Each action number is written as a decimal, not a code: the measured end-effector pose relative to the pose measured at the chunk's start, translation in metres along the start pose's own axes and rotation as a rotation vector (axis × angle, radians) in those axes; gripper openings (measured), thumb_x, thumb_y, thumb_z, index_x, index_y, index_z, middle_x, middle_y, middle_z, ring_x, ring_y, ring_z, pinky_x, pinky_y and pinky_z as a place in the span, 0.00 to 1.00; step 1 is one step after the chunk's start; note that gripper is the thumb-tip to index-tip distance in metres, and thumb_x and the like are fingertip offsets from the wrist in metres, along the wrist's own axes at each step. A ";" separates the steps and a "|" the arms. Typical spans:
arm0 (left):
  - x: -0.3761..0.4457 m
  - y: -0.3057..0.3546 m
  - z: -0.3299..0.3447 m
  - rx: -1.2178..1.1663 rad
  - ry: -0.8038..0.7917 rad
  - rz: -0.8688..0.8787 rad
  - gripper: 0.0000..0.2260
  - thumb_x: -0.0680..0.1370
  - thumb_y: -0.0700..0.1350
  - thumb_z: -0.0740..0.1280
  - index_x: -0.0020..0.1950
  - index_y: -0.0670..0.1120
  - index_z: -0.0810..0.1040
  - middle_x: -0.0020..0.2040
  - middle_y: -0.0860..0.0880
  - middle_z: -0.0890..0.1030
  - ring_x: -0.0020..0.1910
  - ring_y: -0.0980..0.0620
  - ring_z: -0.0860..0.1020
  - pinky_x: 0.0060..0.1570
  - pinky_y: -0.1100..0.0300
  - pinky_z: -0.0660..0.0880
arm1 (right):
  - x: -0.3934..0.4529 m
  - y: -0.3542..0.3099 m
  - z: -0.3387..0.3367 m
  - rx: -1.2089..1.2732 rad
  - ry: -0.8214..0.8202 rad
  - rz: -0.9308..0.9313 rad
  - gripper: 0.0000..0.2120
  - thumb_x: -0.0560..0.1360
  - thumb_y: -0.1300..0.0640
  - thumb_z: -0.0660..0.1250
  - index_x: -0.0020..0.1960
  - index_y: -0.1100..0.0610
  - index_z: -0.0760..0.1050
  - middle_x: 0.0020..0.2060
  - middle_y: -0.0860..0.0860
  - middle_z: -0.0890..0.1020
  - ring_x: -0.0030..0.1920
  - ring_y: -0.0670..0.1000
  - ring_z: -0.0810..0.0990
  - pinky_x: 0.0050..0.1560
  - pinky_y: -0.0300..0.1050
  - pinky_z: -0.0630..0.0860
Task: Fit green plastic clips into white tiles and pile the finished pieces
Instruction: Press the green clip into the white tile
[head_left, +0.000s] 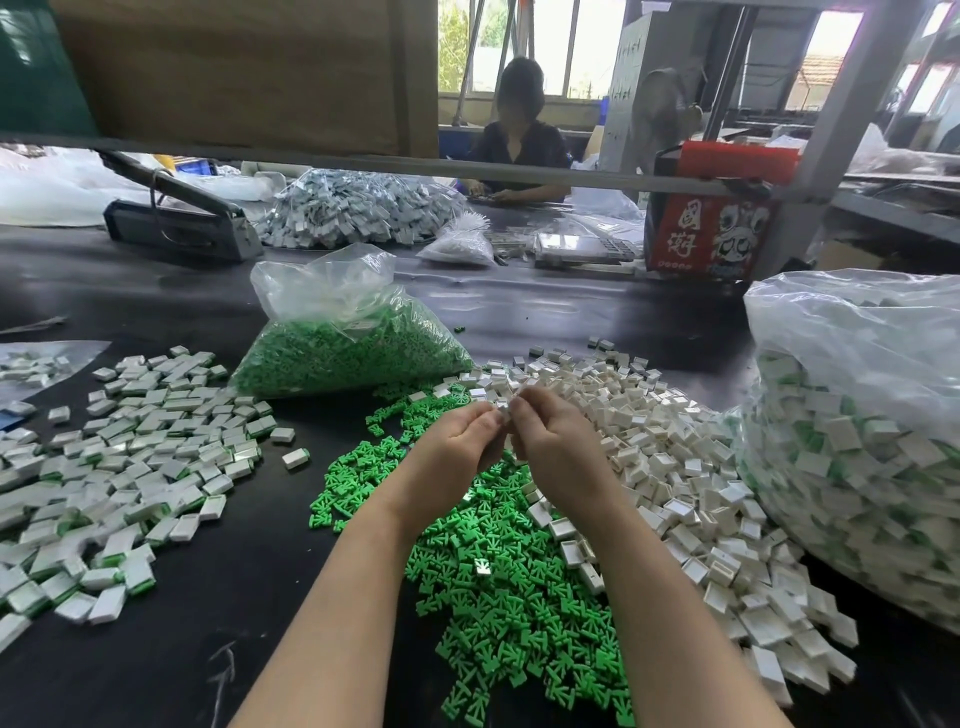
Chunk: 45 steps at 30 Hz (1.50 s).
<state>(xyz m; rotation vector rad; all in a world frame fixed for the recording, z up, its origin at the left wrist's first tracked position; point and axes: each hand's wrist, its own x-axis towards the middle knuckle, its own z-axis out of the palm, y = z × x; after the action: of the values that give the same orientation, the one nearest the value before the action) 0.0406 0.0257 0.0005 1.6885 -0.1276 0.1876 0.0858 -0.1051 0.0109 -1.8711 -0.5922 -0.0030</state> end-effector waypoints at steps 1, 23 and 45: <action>0.000 0.000 0.000 0.005 -0.002 -0.002 0.14 0.84 0.42 0.56 0.40 0.46 0.71 0.29 0.59 0.70 0.29 0.61 0.66 0.31 0.70 0.65 | 0.000 0.000 0.001 -0.064 -0.001 -0.010 0.10 0.83 0.55 0.58 0.45 0.53 0.74 0.33 0.43 0.72 0.34 0.44 0.69 0.38 0.41 0.66; 0.000 0.000 0.005 -0.130 -0.083 -0.049 0.12 0.81 0.48 0.57 0.49 0.46 0.79 0.35 0.59 0.81 0.36 0.65 0.78 0.39 0.72 0.74 | -0.005 0.004 0.005 -0.120 -0.001 -0.058 0.21 0.84 0.53 0.53 0.36 0.58 0.74 0.32 0.51 0.78 0.35 0.52 0.76 0.41 0.53 0.73; -0.004 0.005 -0.009 -0.081 -0.217 -0.115 0.15 0.85 0.41 0.55 0.38 0.47 0.70 0.29 0.57 0.67 0.26 0.61 0.64 0.28 0.73 0.66 | -0.003 0.014 0.006 0.059 -0.125 -0.023 0.23 0.79 0.49 0.53 0.26 0.50 0.69 0.20 0.42 0.67 0.25 0.43 0.62 0.32 0.47 0.59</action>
<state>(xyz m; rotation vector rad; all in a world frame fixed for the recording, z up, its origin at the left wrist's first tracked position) 0.0354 0.0341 0.0053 1.6265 -0.1968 -0.0860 0.0870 -0.1045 -0.0045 -1.8159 -0.6924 0.1158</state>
